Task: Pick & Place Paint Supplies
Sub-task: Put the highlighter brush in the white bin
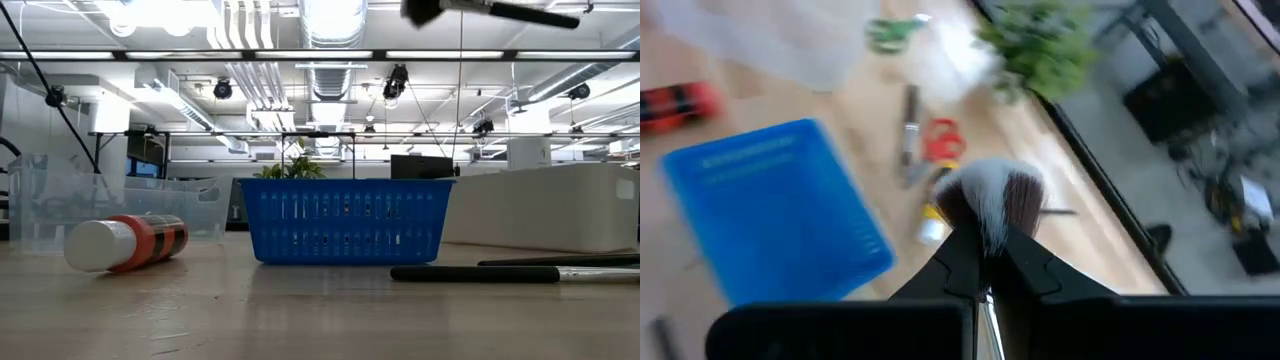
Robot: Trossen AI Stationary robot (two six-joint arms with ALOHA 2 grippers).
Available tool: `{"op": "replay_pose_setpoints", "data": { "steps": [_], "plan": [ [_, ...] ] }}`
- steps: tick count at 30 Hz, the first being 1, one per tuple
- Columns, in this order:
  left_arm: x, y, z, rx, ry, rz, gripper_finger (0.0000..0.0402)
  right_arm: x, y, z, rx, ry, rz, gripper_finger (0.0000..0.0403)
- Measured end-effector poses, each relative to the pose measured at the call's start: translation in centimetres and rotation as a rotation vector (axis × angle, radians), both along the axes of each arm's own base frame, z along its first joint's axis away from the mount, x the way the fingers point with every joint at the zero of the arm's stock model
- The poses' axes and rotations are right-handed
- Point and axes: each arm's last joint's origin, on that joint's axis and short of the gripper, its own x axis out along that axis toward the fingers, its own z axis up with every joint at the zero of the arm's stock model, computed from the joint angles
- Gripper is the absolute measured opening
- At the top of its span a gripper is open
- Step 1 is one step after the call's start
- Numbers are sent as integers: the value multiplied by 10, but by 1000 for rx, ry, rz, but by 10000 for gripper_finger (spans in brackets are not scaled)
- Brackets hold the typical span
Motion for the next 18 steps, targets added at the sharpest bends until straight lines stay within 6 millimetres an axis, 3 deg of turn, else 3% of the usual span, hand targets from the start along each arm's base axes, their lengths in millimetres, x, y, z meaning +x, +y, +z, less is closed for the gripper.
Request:
{"op": "replay_pose_setpoints", "data": {
  "steps": [8, 13, 18],
  "plan": [
    [0, 1, 1, -3, -14, 28, 269, -42, -56, -18, 39, -72, -215, 8],
    [1, 1, 2, -7, -21, 30, 269, -62, -76, -44, 113, -146, -268, 8],
    [1, 1, 3, -9, -25, 30, 269, -70, -92, -73, 173, -167, -268, 8]
  ]
}}
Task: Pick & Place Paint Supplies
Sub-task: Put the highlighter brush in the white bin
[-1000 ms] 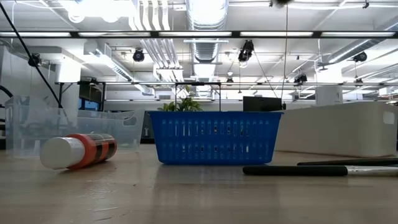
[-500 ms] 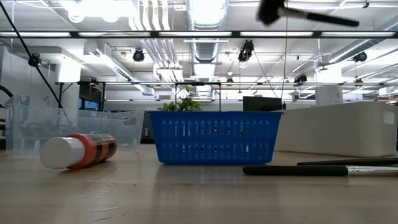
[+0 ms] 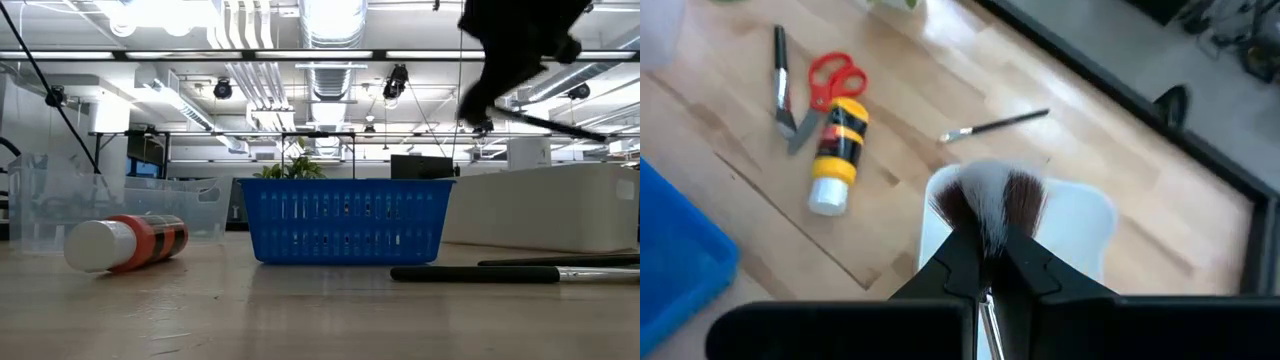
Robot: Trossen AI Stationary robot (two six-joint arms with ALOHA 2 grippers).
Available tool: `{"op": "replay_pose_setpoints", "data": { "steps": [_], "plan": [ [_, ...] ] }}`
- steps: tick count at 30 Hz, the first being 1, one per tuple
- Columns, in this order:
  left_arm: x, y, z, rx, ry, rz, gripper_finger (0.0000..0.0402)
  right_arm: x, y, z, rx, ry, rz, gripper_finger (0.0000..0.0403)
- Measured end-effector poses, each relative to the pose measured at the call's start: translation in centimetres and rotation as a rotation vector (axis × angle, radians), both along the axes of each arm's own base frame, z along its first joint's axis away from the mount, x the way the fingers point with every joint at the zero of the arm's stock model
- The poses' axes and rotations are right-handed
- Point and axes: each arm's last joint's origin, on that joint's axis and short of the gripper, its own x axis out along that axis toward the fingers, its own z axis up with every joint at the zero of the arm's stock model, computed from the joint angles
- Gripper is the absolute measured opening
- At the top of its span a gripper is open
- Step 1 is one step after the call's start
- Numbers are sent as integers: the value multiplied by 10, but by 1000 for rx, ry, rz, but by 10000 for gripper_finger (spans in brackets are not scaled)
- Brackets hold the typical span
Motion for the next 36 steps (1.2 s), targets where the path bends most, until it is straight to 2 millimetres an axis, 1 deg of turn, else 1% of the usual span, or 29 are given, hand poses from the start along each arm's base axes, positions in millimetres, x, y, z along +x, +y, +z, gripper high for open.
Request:
{"op": "replay_pose_setpoints", "data": {
  "steps": [3, 7, 10, 14, 19, 23, 36],
  "plan": [
    [0, 0, 0, 0, 0, 0, 269, -6, -9, -17, 14, 8, -23, 8],
    [0, 0, 0, 0, 0, 0, 269, -14, -20, -36, 19, 14, -100, 8],
    [0, 0, 0, 0, 0, 0, 269, -16, -24, -44, 25, 3, -136, 8],
    [0, 0, 0, 0, 0, 0, 269, -14, -26, -55, 60, -18, -127, 8],
    [0, 0, 0, 0, 0, 0, 269, -13, -32, -66, 65, -32, -131, 8],
    [0, 0, 0, 0, 0, 0, 269, -13, -34, -69, 65, -33, -134, 8],
    [0, 0, 0, 0, 0, 0, 269, -12, -34, -69, 61, -26, -123, 8]
  ]
}}
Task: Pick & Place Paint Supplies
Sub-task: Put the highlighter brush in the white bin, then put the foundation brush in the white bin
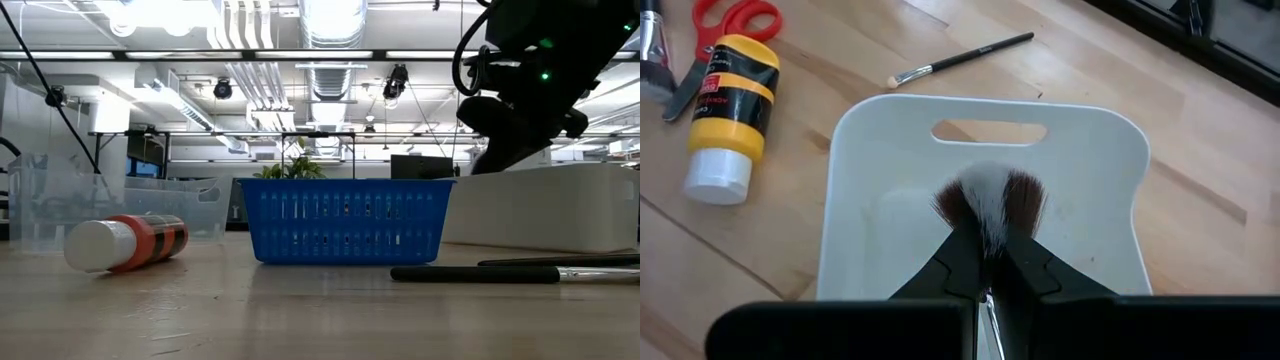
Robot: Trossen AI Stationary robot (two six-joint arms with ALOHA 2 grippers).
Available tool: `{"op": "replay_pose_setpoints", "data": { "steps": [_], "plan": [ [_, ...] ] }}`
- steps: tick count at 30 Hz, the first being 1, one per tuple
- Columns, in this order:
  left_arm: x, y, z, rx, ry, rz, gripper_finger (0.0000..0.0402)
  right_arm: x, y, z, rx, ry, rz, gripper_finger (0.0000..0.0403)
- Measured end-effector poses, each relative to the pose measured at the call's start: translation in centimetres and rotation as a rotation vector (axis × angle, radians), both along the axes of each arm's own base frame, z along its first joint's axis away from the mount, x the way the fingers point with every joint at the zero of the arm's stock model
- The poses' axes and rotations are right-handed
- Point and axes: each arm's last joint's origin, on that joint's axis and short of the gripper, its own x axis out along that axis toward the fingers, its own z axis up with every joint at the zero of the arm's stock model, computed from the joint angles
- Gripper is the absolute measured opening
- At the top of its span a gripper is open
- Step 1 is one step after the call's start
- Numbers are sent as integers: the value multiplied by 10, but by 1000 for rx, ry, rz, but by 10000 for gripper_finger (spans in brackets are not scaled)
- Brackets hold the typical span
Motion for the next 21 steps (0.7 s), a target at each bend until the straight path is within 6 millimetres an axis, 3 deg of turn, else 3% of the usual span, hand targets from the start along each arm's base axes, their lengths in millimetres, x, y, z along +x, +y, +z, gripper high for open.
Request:
{"op": "replay_pose_setpoints", "data": {
  "steps": [11, 21],
  "plan": [
    [0, 0, 0, 0, 1, 0, 269, 0, 0, 0, -10, 18, 21, 15],
    [0, 0, 0, 1, 1, 0, 269, 1, 3, 1, -57, 13, 55, 132]
  ]
}}
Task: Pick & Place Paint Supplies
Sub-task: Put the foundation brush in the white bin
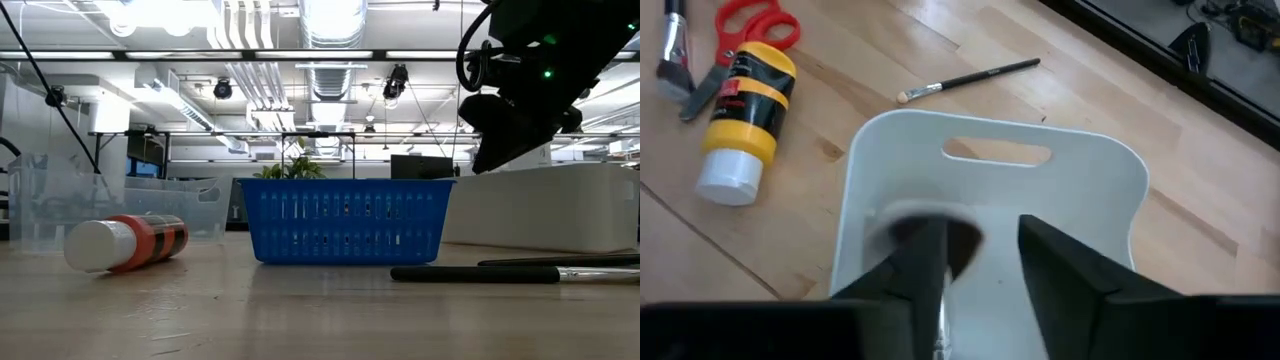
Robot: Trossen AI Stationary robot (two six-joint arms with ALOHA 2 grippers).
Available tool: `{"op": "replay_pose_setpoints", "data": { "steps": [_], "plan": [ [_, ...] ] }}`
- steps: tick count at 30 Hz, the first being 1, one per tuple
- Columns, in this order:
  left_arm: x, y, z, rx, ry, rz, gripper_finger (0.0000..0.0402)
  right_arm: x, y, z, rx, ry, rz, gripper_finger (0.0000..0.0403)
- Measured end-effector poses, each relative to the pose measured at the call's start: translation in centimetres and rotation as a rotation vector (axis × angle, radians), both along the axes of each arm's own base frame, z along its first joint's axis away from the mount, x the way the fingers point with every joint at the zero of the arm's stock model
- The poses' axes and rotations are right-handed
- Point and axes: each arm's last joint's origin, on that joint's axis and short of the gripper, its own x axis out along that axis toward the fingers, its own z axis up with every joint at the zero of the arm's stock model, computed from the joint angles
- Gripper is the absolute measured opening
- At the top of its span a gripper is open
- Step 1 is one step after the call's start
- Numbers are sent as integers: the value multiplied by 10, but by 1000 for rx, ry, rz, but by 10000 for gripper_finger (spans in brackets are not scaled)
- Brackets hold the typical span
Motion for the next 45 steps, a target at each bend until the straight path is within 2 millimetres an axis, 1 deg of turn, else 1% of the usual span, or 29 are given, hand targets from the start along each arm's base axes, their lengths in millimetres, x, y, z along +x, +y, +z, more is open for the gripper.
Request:
{"op": "replay_pose_setpoints", "data": {
  "steps": [4, 8, 19, 25, 29, 34, 40, 45],
  "plan": [
    [0, 0, 0, 0, 0, 0, 269, 1, 0, 0, 1, -9, -1, 165],
    [0, 0, 0, 1, 1, 0, 269, 1, 0, 0, 2, -13, -1, 181],
    [0, 0, -1, 3, 6, 0, 269, 2, 2, 0, 5, -25, 15, 184],
    [0, 0, -1, 4, 8, 0, 269, 2, 11, 1, 2, -14, 67, 184],
    [0, 0, -1, 4, 8, 0, 269, 5, 33, 14, 39, -20, 189, 184],
    [0, 0, -1, 4, 8, 0, 269, 4, 76, 41, 77, -25, 435, 184],
    [0, 0, -1, -2, 13, 0, 269, -13, 126, 70, 37, -18, 745, 184],
    [0, 0, -2, 2, 19, 0, 269, -31, 161, 80, 74, -17, 903, 184]
  ]
}}
